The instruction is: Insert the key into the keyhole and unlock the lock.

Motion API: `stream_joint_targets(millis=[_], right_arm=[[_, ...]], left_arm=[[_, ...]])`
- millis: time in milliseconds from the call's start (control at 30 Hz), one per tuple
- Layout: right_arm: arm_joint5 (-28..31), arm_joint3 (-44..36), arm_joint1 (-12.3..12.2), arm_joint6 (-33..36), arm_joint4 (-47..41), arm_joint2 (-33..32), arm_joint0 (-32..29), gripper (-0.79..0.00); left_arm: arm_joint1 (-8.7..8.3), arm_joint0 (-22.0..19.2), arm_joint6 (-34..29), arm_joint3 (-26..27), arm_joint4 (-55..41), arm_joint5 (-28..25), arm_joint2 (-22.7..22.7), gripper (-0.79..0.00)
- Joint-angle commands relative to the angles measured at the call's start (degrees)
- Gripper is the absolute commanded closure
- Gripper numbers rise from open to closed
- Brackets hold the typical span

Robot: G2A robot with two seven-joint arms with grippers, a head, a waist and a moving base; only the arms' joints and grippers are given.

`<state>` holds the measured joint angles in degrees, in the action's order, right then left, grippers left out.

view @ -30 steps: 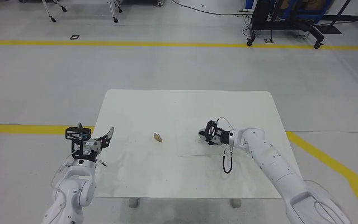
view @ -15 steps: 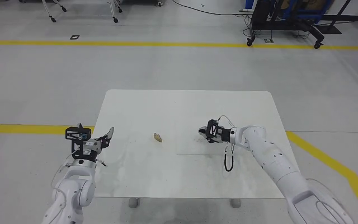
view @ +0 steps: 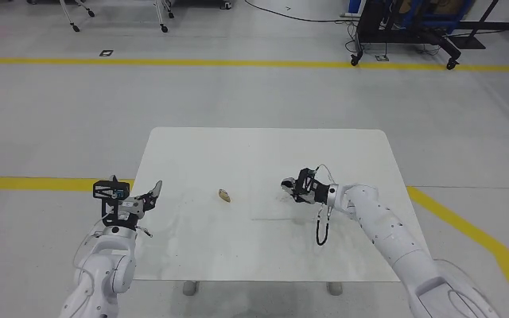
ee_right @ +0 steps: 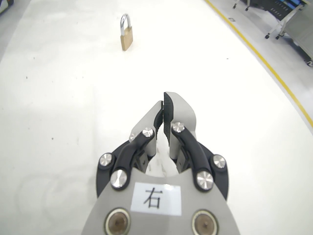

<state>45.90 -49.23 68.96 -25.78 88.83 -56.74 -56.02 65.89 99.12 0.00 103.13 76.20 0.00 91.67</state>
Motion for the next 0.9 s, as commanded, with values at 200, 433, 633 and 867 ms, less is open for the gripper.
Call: stream_joint_targets(millis=[200,433,633,867], right_arm=[[5.28,3.97,1.27,-1.33,-26.45,-4.6,-2.15,0.0],[5.28,3.97,1.27,-1.33,-26.45,-4.6,-2.15,0.0],[5.42,3.81,1.31,-1.27,-26.72,-4.53,-2.36,0.0],[11.85,4.36,3.42,2.96,-38.41,-1.66,-2.51,0.0]], left_arm=[[0.0,0.0,0.0,0.0,0.0,0.0,0.0,-0.785],[0.0,0.0,0.0,0.0,0.0,0.0,0.0,-0.785],[0.61,0.24,1.43,-0.31,-12.64,-1.03,0.75,-0.785],[2.13,-4.29,-6.46,0.48,-49.21,-7.72,-1.84,-0.785]])
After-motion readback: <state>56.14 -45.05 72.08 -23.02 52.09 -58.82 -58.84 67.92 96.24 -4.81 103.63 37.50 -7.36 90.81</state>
